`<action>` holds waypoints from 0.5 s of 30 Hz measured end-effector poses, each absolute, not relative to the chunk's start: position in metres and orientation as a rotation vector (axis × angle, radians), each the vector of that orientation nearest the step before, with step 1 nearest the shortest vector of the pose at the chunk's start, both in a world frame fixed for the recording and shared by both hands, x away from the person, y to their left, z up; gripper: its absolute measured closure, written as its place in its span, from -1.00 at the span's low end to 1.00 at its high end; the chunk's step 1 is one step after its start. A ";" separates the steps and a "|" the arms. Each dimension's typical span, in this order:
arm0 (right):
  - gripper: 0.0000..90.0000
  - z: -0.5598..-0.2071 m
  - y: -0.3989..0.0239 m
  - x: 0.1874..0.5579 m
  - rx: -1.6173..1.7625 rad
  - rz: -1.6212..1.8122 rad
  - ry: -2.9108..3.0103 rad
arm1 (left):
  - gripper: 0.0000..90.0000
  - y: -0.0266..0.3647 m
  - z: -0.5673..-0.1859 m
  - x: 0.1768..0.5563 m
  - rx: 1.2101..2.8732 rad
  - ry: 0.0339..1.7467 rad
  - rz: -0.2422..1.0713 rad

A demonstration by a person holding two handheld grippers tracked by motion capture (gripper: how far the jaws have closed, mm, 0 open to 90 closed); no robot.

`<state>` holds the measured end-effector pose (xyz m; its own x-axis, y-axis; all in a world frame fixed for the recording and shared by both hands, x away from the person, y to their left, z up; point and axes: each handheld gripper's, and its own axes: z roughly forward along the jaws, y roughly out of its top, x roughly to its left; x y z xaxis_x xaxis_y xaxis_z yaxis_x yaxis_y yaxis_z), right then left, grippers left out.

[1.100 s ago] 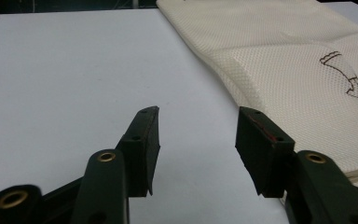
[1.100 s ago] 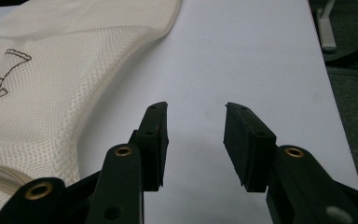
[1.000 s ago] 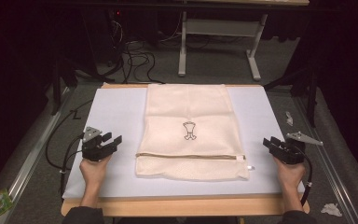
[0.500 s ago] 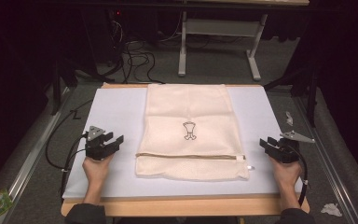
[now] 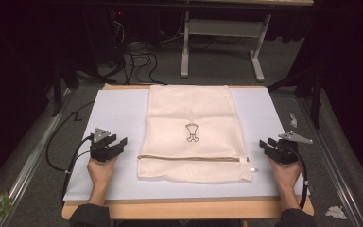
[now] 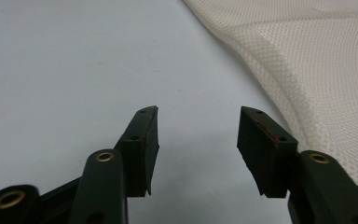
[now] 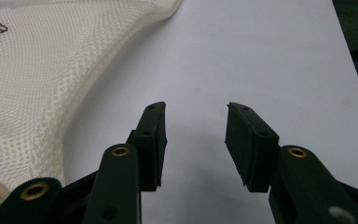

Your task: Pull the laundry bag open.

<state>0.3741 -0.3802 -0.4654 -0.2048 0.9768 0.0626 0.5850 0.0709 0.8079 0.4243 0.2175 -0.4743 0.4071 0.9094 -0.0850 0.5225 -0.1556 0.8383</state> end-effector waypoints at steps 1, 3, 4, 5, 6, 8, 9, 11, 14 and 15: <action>0.31 -0.466 -0.380 0.374 1.548 0.997 1.843 | 0.07 0.217 -0.475 0.425 1.817 1.238 0.579; 0.30 -0.467 -0.379 0.375 1.546 0.997 1.844 | 0.07 0.216 -0.477 0.425 1.822 1.239 0.580; 0.30 -0.468 -0.379 0.376 1.545 0.997 1.842 | 0.07 0.216 -0.478 0.426 1.824 1.239 0.580; 0.30 -0.468 -0.378 0.376 1.547 0.993 1.843 | 0.07 0.216 -0.478 0.426 1.828 1.240 0.580; 0.29 -0.469 -0.378 0.376 1.549 0.993 1.845 | 0.07 0.215 -0.479 0.426 1.828 1.241 0.582; 0.29 -0.470 -0.378 0.377 1.546 0.992 1.846 | 0.07 0.215 -0.480 0.427 1.827 1.242 0.582; 0.29 -0.471 -0.377 0.377 1.552 0.988 1.846 | 0.07 0.215 -0.480 0.427 1.825 1.243 0.582; 0.28 -0.471 -0.377 0.378 1.551 0.988 1.845 | 0.07 0.215 -0.481 0.427 1.827 1.245 0.582; 0.28 -0.473 -0.377 0.378 1.548 0.988 1.843 | 0.06 0.215 -0.481 0.428 1.829 1.246 0.584; 0.28 -0.473 -0.377 0.378 1.555 0.987 1.841 | 0.06 0.215 -0.482 0.428 1.830 1.247 0.586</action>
<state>0.3776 -0.3765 -0.4728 -0.1961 0.9788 0.0584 0.5904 0.0703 0.8041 0.4277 0.2147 -0.4817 0.3996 0.9140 -0.0700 0.5293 -0.1677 0.8317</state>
